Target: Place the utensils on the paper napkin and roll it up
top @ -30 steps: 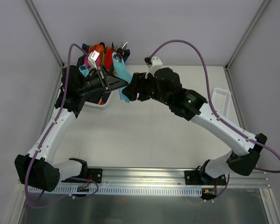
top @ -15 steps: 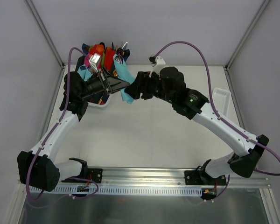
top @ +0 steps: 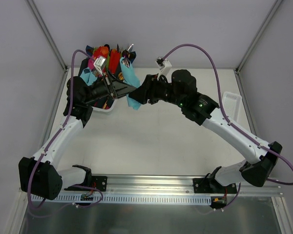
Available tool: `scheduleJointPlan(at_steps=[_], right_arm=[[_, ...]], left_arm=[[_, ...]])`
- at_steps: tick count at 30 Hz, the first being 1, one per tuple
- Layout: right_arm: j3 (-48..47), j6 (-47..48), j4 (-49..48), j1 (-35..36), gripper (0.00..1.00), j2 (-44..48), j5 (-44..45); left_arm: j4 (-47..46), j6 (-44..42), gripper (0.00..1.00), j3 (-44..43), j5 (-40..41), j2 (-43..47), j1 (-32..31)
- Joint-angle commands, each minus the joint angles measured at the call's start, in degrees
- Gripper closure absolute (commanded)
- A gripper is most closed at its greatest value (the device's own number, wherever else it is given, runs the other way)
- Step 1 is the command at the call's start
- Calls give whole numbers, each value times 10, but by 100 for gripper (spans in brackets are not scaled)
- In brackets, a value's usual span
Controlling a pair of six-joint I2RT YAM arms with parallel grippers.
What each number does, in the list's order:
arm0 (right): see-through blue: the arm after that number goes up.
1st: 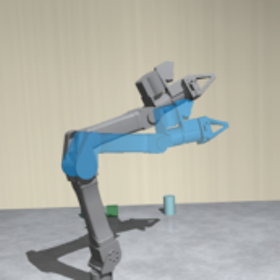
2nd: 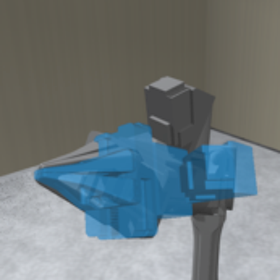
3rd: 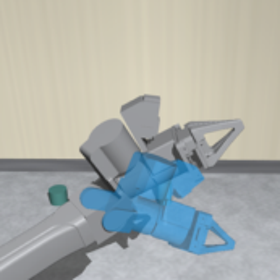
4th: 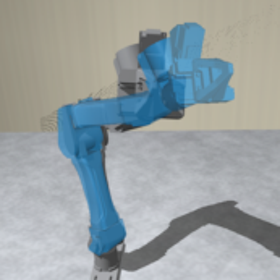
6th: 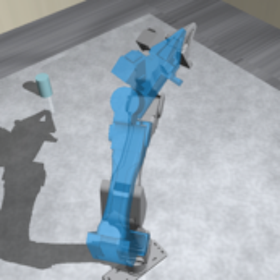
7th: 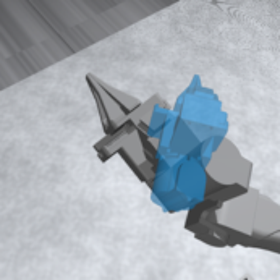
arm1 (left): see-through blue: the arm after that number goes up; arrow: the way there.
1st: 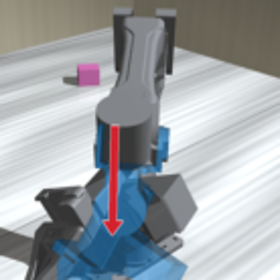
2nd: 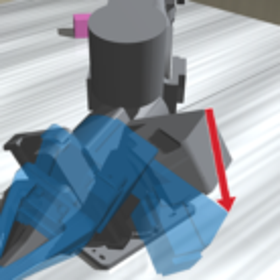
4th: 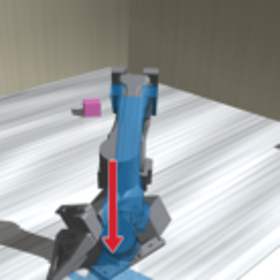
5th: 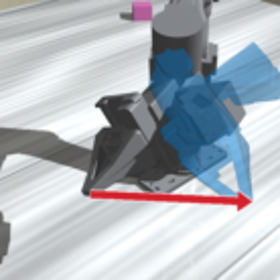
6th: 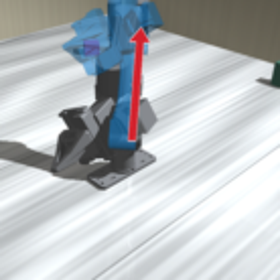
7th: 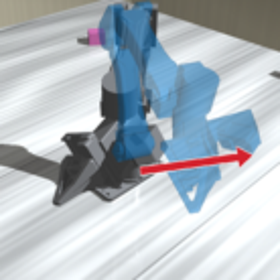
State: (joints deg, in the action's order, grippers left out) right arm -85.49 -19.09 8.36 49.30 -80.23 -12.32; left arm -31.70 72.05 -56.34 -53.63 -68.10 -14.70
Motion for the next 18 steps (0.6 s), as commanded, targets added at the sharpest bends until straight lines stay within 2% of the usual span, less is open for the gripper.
scheduleJointPlan(at_steps=[1, 11, 16, 18], right_arm=[[-6, -8, -43, -1, 49, 8, -39], [14, -33, -80, -12, 62, 7, -90], [46, -78, -162, -25, 60, 5, -137], [51, -95, -174, -32, 56, 3, -153]], left_arm=[[-43, 7, 100, -3, -10, 1, -8], [-78, 29, 100, -3, -6, -10, -8], [-110, 44, 100, 0, -9, -15, -7], [-130, 55, 100, 3, -9, -16, -8]])
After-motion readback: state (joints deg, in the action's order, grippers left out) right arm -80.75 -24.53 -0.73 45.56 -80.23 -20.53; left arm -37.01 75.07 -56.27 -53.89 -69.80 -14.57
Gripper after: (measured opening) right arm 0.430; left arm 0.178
